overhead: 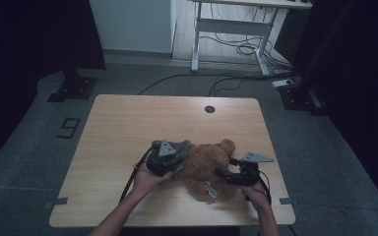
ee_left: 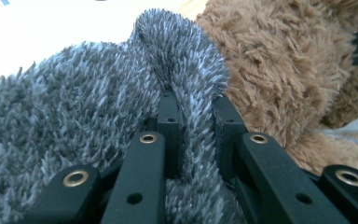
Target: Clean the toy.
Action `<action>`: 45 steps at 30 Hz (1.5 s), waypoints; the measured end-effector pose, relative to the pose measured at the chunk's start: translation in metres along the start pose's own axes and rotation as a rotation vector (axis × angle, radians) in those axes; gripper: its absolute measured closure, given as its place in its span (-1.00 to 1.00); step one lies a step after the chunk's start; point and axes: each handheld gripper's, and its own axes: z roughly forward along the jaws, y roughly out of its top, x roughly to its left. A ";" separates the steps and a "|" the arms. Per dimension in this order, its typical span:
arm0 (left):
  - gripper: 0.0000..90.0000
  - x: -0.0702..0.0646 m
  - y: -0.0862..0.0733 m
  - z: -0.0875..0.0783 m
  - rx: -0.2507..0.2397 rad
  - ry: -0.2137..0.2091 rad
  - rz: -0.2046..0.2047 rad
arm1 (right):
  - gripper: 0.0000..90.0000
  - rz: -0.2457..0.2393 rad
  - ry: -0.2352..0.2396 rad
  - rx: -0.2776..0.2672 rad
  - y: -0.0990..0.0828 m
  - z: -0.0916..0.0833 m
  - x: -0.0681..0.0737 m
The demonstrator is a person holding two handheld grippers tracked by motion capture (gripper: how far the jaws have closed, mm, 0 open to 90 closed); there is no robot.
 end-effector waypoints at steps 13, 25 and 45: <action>0.70 0.020 0.038 0.007 0.002 0.014 -0.053 | 0.17 -0.003 -0.093 -0.031 -0.001 0.028 -0.003; 0.68 -0.032 0.109 0.071 0.050 -0.150 -0.060 | 0.18 -0.125 -0.105 -0.020 -0.002 0.024 0.008; 0.69 0.036 0.053 0.023 0.106 0.057 -0.102 | 0.18 -0.101 -0.086 -0.013 -0.009 0.022 0.004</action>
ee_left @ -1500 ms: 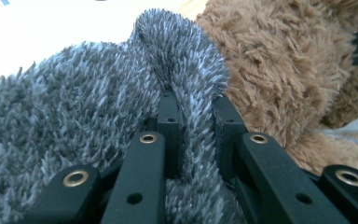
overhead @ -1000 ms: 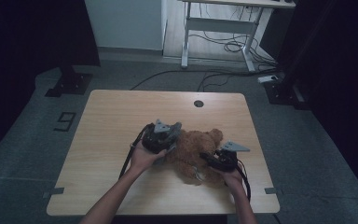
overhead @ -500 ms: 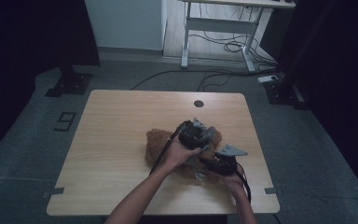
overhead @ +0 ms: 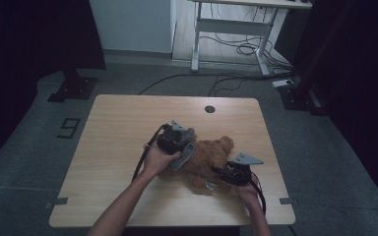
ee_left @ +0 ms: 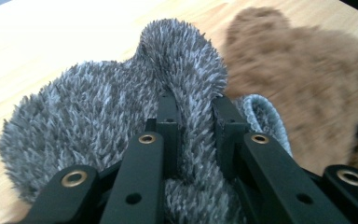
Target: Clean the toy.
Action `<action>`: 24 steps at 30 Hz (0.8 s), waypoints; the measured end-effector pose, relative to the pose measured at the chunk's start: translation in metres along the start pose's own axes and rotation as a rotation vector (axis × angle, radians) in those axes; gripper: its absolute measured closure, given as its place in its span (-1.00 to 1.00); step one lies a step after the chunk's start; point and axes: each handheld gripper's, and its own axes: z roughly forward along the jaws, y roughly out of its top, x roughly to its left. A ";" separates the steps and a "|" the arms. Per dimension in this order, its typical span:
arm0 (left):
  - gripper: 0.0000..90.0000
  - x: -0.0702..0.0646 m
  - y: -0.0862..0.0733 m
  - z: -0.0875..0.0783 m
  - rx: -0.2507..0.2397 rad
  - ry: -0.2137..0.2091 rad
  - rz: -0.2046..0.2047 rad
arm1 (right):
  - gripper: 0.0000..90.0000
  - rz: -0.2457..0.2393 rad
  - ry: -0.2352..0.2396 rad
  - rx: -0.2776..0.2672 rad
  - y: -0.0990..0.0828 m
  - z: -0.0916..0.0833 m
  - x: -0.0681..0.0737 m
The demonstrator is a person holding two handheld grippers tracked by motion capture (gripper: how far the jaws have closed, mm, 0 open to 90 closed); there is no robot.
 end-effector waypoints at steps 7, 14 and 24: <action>0.69 0.031 -0.035 -0.026 -0.029 0.045 -0.067 | 0.19 0.001 0.007 -0.001 -0.002 0.000 -0.001; 0.69 0.043 -0.061 -0.032 -0.055 0.030 -0.130 | 0.19 0.007 0.013 0.001 -0.003 0.000 -0.001; 0.69 0.059 -0.089 -0.015 -0.010 -0.008 -0.233 | 0.21 0.021 0.011 -0.009 -0.004 0.003 -0.003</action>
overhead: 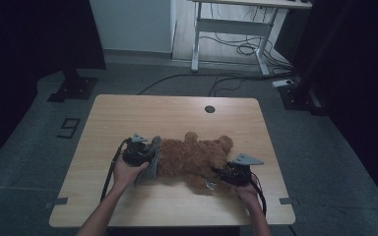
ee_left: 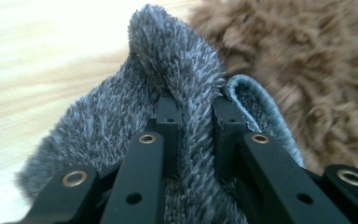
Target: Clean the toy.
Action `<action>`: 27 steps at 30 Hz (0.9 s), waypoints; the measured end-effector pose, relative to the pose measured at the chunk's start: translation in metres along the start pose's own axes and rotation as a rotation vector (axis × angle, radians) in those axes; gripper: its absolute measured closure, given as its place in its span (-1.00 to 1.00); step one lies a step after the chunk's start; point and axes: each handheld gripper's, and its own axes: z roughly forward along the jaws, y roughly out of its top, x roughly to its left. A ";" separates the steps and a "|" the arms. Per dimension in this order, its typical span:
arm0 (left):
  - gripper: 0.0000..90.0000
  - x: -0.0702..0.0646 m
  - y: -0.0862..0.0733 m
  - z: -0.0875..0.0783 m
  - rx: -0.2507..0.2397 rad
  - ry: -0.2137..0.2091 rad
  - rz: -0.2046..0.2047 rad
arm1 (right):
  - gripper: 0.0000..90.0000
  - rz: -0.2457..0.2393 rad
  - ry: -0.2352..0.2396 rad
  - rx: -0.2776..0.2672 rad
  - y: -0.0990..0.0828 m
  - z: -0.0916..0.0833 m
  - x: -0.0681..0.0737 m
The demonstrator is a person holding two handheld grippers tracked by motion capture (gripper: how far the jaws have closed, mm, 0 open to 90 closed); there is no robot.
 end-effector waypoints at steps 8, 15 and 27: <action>0.69 -0.009 0.037 0.002 -0.013 0.043 0.035 | 0.22 0.044 -0.031 -0.030 0.000 0.004 -0.012; 0.69 -0.052 0.072 -0.010 -0.106 -0.033 0.109 | 0.21 0.034 -0.036 -0.029 -0.001 0.002 -0.012; 0.68 -0.157 0.112 0.063 0.001 -0.112 0.278 | 0.22 -0.055 -0.056 -0.036 -0.003 0.000 -0.002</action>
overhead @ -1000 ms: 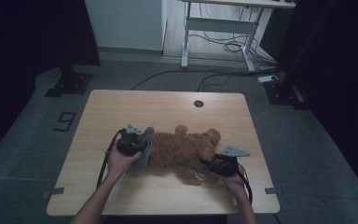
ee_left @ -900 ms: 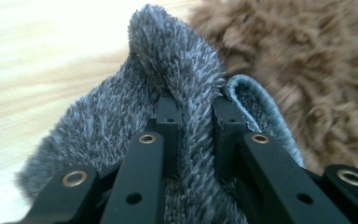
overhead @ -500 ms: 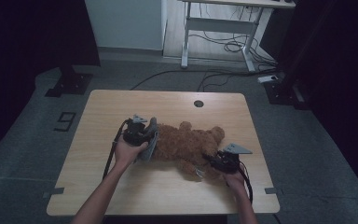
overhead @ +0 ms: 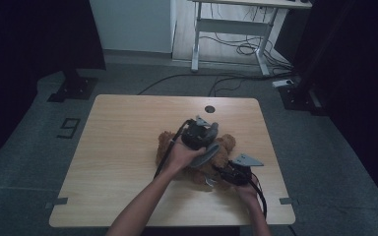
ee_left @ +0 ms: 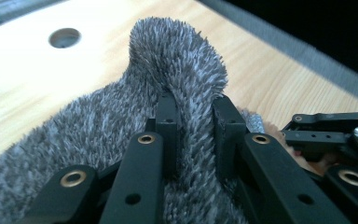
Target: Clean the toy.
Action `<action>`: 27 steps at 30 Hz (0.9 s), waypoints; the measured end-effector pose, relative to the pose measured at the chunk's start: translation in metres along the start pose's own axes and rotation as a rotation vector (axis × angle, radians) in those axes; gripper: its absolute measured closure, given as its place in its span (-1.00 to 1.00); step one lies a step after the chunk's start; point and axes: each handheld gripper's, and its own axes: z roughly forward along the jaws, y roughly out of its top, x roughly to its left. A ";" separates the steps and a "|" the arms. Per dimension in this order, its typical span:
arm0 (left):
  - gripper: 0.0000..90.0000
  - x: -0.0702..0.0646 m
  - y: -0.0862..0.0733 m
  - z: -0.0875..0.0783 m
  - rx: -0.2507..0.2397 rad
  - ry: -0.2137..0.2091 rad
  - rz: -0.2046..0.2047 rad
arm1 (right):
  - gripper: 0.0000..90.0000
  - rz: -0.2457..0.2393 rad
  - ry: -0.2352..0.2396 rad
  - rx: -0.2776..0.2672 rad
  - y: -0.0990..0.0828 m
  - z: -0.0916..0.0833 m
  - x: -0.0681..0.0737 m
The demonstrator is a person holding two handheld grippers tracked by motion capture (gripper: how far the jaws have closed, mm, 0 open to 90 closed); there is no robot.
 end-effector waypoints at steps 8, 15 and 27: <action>0.68 0.024 -0.020 -0.004 0.004 0.036 -0.041 | 0.21 -0.026 -0.006 0.010 -0.001 0.000 0.002; 0.68 0.061 -0.049 -0.040 -0.001 0.114 -0.091 | 0.21 -0.022 -0.002 0.003 -0.002 0.000 0.002; 0.69 0.116 -0.114 -0.068 0.040 0.210 -0.220 | 0.21 -0.011 0.001 -0.002 -0.003 0.000 0.001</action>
